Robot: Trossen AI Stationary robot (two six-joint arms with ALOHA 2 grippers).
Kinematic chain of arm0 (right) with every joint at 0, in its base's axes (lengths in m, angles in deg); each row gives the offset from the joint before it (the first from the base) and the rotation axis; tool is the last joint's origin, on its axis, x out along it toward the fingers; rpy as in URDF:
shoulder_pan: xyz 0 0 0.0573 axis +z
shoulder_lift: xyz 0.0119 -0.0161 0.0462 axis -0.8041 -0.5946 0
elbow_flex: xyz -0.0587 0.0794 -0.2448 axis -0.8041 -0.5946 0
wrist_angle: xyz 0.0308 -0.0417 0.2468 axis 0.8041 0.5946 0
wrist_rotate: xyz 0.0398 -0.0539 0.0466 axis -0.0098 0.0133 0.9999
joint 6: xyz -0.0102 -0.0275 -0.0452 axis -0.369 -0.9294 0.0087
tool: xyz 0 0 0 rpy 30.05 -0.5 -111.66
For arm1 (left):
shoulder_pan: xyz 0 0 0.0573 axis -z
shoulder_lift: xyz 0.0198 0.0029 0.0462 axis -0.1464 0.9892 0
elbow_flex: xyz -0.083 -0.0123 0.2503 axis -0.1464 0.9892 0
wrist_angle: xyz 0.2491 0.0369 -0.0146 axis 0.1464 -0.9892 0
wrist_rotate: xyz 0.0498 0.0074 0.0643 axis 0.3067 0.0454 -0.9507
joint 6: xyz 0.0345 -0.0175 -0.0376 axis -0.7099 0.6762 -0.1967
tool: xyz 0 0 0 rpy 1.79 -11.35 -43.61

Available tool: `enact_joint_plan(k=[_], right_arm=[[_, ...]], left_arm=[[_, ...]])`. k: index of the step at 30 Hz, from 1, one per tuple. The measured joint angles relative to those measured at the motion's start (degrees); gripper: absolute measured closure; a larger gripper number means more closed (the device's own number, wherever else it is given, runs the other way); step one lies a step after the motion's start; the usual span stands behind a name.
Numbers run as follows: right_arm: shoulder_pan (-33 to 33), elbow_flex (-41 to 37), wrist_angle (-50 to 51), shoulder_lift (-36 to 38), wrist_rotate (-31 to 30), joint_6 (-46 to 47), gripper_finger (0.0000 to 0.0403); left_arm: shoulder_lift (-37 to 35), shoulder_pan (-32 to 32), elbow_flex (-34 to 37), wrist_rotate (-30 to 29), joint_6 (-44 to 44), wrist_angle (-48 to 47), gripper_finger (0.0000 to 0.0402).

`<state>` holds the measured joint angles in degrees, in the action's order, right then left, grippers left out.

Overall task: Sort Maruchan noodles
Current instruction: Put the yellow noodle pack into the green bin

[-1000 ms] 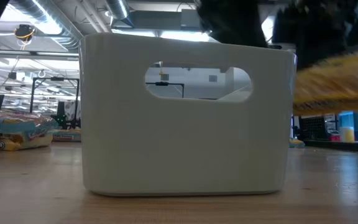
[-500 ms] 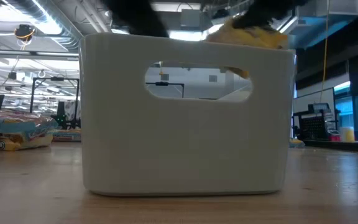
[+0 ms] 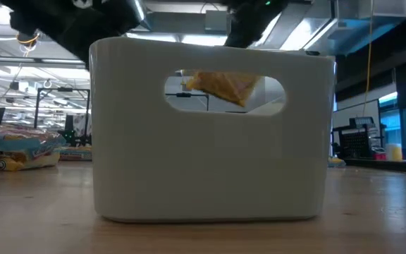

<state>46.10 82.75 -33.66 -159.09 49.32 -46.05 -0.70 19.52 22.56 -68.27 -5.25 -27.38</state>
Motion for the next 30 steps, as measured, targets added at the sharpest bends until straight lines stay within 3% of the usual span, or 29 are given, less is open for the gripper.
enact_joint_plan(k=[5, 13, 20, 30], right_arm=[[-2.71, 8.55, 7.2, -8.23, 2.92, -1.84, 0.0332], [-4.61, 9.41, 9.85, -15.66, 6.14, -6.28, 0.0331], [-4.61, 9.41, 9.35, -18.93, 5.81, -10.43, 0.0331], [-4.61, 9.49, 10.67, -20.2, 7.95, -8.48, 0.0331]], left_arm=[[-0.24, -3.22, 1.39, 0.37, 0.26, 0.05, 0.0177], [0.03, -7.73, 1.49, 0.42, -1.26, 0.3, 0.0177], [0.03, -9.0, 1.49, 0.39, -1.31, 0.56, 0.0177], [0.05, -7.94, 1.49, 1.21, -1.25, 1.04, 0.0177]])
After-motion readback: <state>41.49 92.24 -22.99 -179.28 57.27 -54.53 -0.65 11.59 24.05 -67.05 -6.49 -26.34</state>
